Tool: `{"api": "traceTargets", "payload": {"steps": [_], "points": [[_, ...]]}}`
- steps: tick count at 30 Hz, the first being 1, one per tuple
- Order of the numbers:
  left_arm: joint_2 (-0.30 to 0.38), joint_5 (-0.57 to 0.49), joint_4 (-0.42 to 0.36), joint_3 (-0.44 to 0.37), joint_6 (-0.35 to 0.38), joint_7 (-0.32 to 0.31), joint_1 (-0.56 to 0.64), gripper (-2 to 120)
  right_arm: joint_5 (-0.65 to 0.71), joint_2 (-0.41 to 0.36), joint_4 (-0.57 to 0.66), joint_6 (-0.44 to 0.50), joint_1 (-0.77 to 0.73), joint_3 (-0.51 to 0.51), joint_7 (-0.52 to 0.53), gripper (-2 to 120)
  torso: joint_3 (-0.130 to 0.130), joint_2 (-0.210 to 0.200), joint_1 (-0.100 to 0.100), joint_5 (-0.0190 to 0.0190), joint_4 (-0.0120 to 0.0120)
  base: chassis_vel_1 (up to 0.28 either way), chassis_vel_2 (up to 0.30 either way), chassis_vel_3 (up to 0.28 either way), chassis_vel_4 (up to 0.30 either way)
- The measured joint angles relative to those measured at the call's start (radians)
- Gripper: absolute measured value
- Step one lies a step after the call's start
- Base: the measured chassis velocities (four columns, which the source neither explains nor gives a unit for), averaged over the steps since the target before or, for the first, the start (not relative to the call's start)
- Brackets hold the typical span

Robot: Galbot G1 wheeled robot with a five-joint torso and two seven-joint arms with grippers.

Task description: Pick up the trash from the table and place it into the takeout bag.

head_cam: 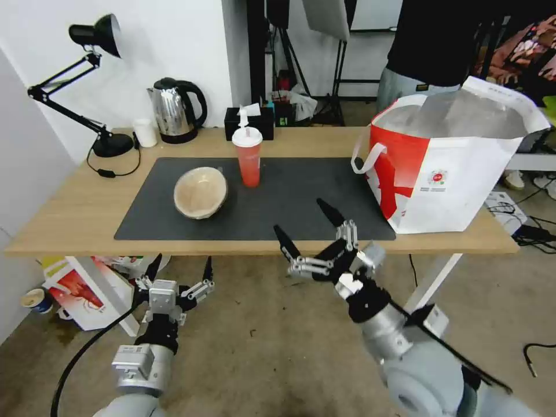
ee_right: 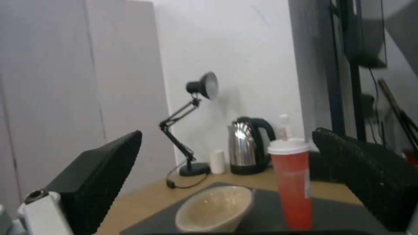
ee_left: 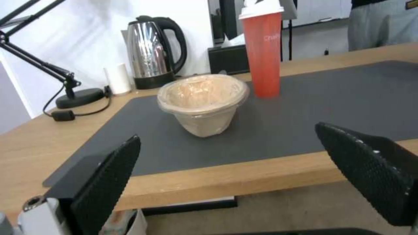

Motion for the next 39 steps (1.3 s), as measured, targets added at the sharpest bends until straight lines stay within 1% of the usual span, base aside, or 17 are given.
{"api": "traceTargets", "payload": {"steps": [1, 2, 5, 6, 8, 10, 11, 14, 16, 20, 21, 24, 28, 30, 39], "points": [[0.0, 0.0, 0.0, 0.0, 0.0, 0.0, 0.0, 100, 0.043, -0.008, 0.001, -0.033, 0.043, -0.009, 0.02, 100, 0.0, 0.0, 0.0, -0.0002, 0.0002, 0.0, 0.0, 0.0, 0.0], [0.0, 0.0, 0.0, 0.0, 0.0, 0.0, 0.0, 100, 0.043, -0.008, 0.001, -0.033, 0.043, -0.009, 0.02, 100, 0.0, 0.0, 0.0, -0.0002, 0.0002, 0.0, 0.0, 0.0, 0.0], [0.0, 0.0, 0.0, 0.0, 0.0, 0.0, 0.0, 100, 0.141, -0.026, -0.017, -0.116, 0.168, -0.034, 0.07, 100, 0.0, 0.0, 0.0, 0.0, 0.0002, 0.0, 0.0, 0.0, 0.0], [0.0, 0.0, 0.0, 0.0, 0.0, 0.0, 0.0, 100, 0.141, -0.026, -0.017, -0.116, 0.168, -0.034, 0.07, 100, 0.0, 0.0, 0.0, 0.0, 0.0002, 0.0, 0.0, 0.0, 0.0], [0.0, 0.0, 0.0, 0.0, 0.0, 0.0, 0.0, 100, 0.182, -0.029, -0.026, -0.16, 0.221, -0.051, 0.092, 100, 0.0, 0.0, 0.0, -0.0001, 0.0003, 0.0, 0.0, 0.0, 0.0], [0.0, 0.0, 0.0, 0.0, 0.0, 0.0, 0.0, 100, 0.284, -0.025, -0.045, -0.259, 0.323, -0.098, 0.182, 100, 0.0, 0.0, 0.0, -0.0002, 0.0003, 0.0, 0.0, 0.0, 0.0], [0.0, 0.0, 0.0, 0.0, 0.0, 0.0, 0.0, 100, 0.284, -0.025, -0.045, -0.259, 0.323, -0.098, 0.182, 100, 0.0, 0.0, 0.0, -0.0002, 0.0003, 0.0, 0.0, 0.0, 0.0], [0.0, 0.0, 0.0, 0.0, 0.0, 0.0, 0.0, 100, 0.342, -0.009, -0.088, -0.314, 0.417, -0.145, 0.257, 100, 0.0, 0.0, 0.0, 0.0, 0.0003, 0.0, 0.0, 0.0, 0.0], [0.0, 0.0, 0.0, 0.0, 0.0, 0.0, 0.0, 100, 0.346, -0.005, -0.101, -0.322, 0.439, -0.155, 0.264, 100, 0.0, 0.0, 0.0, -0.0001, 0.0003, 0.0, 0.0, 0.0, 0.0], [0.0, 0.0, 0.0, 0.0, 0.0, 0.0, 0.0, 100, 0.356, 0.015, -0.158, -0.377, 0.549, -0.207, 0.295, 100, 0.0, 0.0, 0.0, 0.0, 0.0002, 0.0, 0.0, 0.0, 0.0], [0.0, 0.0, 0.0, 0.0, 0.0, 0.0, 0.0, 100, 0.356, 0.015, -0.158, -0.377, 0.549, -0.207, 0.295, 100, 0.0, 0.0, 0.0, 0.0, 0.0002, 0.0, 0.0, 0.0, 0.0], [0.0, 0.0, 0.0, 0.0, 0.0, 0.0, 0.0, 100, 0.359, 0.022, -0.177, -0.431, 0.603, -0.228, 0.329, 100, 0.0, 0.0, 0.0, -0.0001, 0.0002, 0.0, 0.0, 0.0, 0.0], [0.0, 0.0, 0.0, 0.0, 0.0, 0.0, 0.0, 100, 0.362, 0.023, -0.185, -0.465, 0.628, -0.239, 0.354, 100, 0.0, 0.0, 0.0, 0.0, 0.0, 0.0, 0.0, 0.0, 0.0], [0.0, 0.0, 0.0, 0.0, 0.0, 0.0, 0.0, 100, 0.378, 0.026, -0.2, -0.5, 0.659, -0.251, 0.374, 100, 0.0, 0.0, 0.0, -0.0001, 0.0001, 0.0, 0.0, 0.0, 0.0], [0.0, 0.0, 0.0, 0.0, 0.0, 0.0, 0.0, 100, 0.419, 0.054, -0.286, -0.557, 0.744, -0.295, 0.365, 100, 0.0, 0.0, 0.0, -0.0001, 0.0002, 0.0, 0.0, 0.0, 0.0]]}}
